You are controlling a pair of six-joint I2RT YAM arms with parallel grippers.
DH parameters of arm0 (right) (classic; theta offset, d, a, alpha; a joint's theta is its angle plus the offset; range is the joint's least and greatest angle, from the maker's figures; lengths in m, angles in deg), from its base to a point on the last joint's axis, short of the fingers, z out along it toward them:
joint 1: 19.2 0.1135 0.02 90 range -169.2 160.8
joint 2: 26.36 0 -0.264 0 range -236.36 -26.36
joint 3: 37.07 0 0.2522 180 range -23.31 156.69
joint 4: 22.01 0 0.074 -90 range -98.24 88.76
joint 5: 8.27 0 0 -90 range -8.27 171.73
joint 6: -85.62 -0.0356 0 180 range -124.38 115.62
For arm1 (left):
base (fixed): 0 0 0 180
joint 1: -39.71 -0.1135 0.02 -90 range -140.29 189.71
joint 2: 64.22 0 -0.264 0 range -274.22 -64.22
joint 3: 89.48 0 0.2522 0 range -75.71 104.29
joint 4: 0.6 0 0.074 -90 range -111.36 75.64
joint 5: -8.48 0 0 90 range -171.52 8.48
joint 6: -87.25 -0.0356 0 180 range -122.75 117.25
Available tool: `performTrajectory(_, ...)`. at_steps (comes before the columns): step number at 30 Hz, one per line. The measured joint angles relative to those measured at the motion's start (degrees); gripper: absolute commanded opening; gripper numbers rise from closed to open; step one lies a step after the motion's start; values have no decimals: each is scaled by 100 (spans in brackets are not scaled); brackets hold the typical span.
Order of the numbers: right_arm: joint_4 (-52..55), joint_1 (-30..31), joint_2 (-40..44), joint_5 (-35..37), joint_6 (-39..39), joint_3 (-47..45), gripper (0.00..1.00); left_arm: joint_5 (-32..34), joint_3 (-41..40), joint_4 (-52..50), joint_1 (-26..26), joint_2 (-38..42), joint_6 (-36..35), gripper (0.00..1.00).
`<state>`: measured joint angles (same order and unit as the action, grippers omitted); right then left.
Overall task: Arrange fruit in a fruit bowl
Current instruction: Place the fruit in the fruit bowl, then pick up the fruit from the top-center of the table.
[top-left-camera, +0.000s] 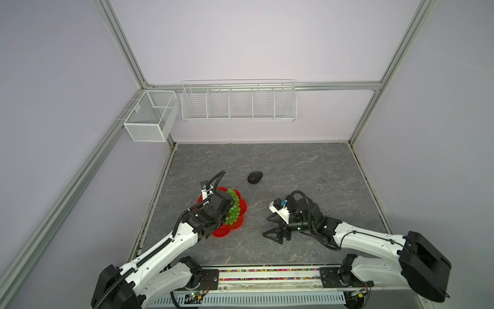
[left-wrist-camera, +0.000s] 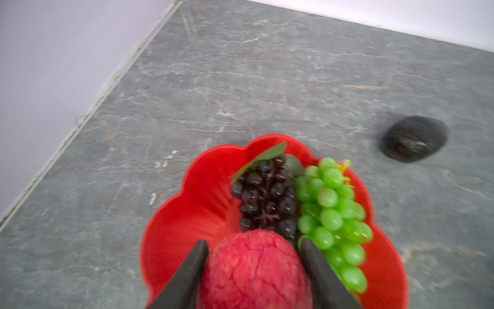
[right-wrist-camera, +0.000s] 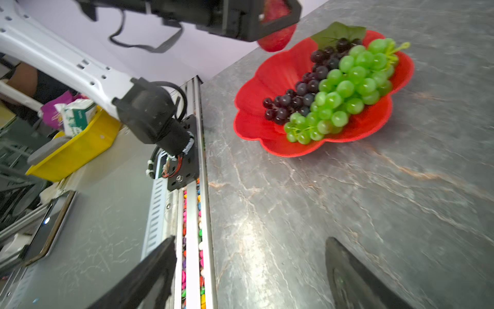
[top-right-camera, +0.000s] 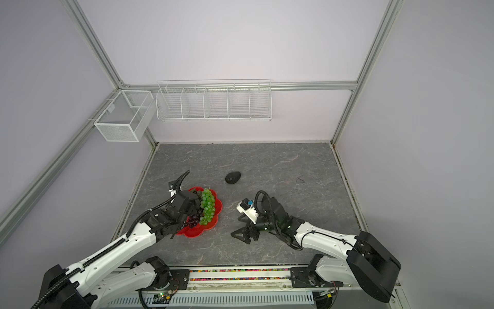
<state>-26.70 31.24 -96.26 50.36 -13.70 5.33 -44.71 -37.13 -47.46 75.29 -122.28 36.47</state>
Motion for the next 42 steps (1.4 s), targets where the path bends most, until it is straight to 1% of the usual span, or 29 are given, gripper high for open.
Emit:
performTrajectory(4, 52, 42, -15, 57, 170, 83, 88, -203, -103, 138, -649, -413, -79, 55)
performTrajectory(7, 155, 42, 17, 170, 260, 83, 88, -490, -243, 367, -949, -750, -168, 56)
performTrajectory(9, 227, 39, 72, 243, 319, 83, 88, -623, -291, 457, -1043, -955, -227, 57)
performTrajectory(13, 328, 39, 153, 376, 391, 83, 88, -782, -293, 590, -1060, -1207, -289, 67)
performTrajectory(18, 402, 11, 308, 599, 428, 61, 89, -855, -280, 621, -1062, -1316, -337, 78)
performTrajectory(22, 330, -238, 678, 857, 330, -133, 89, -938, -146, 570, -1060, -1296, -457, 78)
performTrajectory(24, 219, -540, 841, 951, 168, -286, 89, -1113, -2, 645, -1019, -1226, -675, 77)
performTrajectory(27, 136, -1104, 964, 1152, -151, -481, 89, -1537, 203, 1021, -826, -1082, -1126, 77)
performTrajectory(29, 114, -1443, 955, 1224, -369, -555, 89, -1934, 452, 1340, -713, -1191, -1429, 77)
performTrajectory(30, 63, -1613, 946, 1224, -501, -603, 89, -2184, 678, 1484, -678, -1373, -1593, 78)
performTrajectory(32, -131, -1843, 925, 1156, -726, -713, 89, -2568, 1294, 1624, -632, -1989, -1878, 79)
performTrajectory(33, -258, -1932, 911, 1104, -844, -782, 89, -2747, 1705, 1687, -610, -2435, -2015, 80)
performTrajectory(37, -588, -2079, 839, 890, -1154, -931, 89, -3248, 3182, 1714, -551, -4037, -2455, 83)
performTrajectory(42, -754, -2140, 817, 774, -1276, -938, 89, -3733, 4380, 1456, -549, -5355, -3069, 85)
